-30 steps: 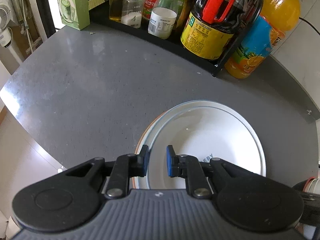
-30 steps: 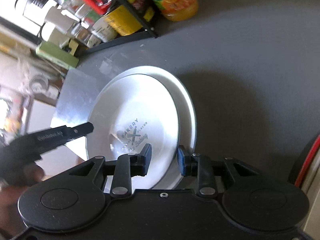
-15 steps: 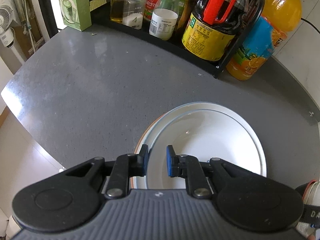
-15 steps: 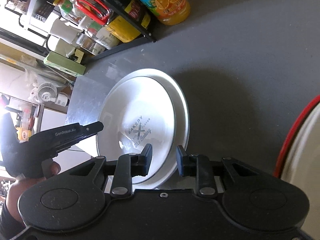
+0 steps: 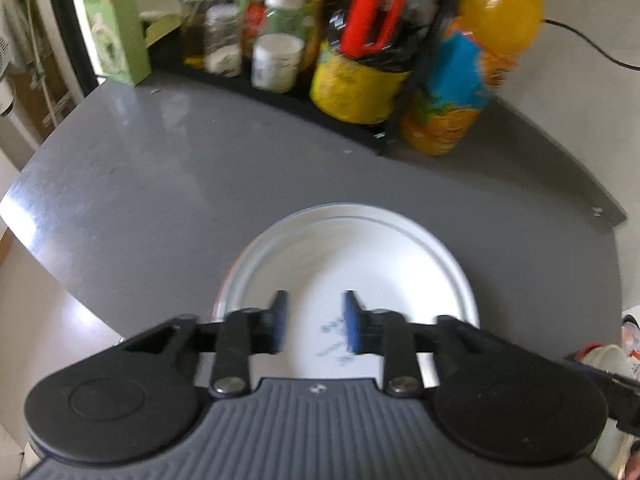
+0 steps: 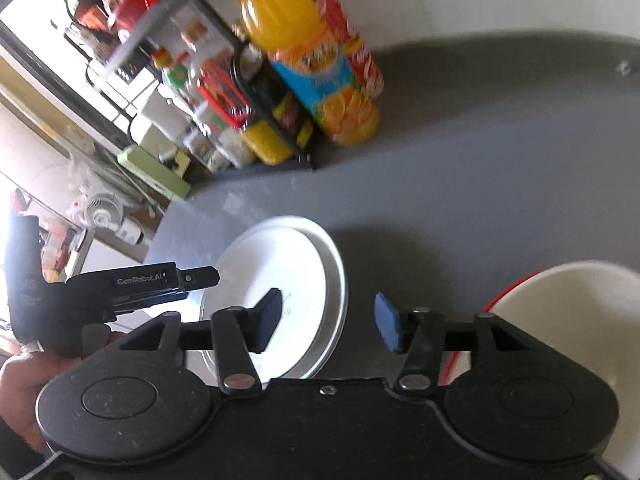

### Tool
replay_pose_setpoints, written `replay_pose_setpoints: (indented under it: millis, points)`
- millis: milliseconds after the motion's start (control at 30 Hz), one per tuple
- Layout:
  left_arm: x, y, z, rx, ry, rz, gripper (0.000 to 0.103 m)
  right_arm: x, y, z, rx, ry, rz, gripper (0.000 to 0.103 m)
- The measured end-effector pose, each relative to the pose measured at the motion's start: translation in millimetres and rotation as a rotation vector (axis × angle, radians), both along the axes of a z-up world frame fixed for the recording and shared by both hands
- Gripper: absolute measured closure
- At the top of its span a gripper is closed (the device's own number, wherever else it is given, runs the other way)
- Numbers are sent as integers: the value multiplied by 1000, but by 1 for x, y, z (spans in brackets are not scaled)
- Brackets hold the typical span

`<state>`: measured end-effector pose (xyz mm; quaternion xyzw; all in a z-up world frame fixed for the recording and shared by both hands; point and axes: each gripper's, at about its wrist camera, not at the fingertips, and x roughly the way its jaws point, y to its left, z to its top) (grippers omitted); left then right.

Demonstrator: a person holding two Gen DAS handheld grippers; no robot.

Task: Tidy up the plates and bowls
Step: 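Move both tools to the nested white and red bowl stack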

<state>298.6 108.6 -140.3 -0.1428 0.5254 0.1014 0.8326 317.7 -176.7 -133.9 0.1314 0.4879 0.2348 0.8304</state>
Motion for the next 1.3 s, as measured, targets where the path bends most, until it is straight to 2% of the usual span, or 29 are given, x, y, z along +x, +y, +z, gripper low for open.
replay_pose_setpoints:
  millis: [33,133,200,300,467,733,800,1033,1200,1300]
  points:
    - [0,-6,4,6,-12,0,49,-1,-5,4,-3,-20,1,42]
    - [-1,-25,18,23,-51,5,36,-4,-23,14,21,-72,-1,28]
    - [-1,-40,24,32,-59,-13,31,-6,-34,20,37,-106,-1,15]
    - [-2,-61,31,35,-80,-40,28,-9,-52,29,38,-142,-6,8]
    - [-6,-92,37,1,-103,-82,27,-16,-82,34,32,-171,-6,4]
    - [-15,-133,44,12,-89,-138,27,-28,-126,22,68,-124,-67,3]
    - [-16,-140,42,7,-81,-143,27,-31,-134,18,38,-125,-83,3]
    - [-20,-163,24,25,-33,-184,27,-40,-164,-2,10,-79,-126,3]
    - [-21,-179,13,10,-7,-226,27,-42,-179,-18,1,-37,-167,3]
    - [-17,-188,7,18,4,-249,27,-44,-182,-29,-41,-17,-187,4]
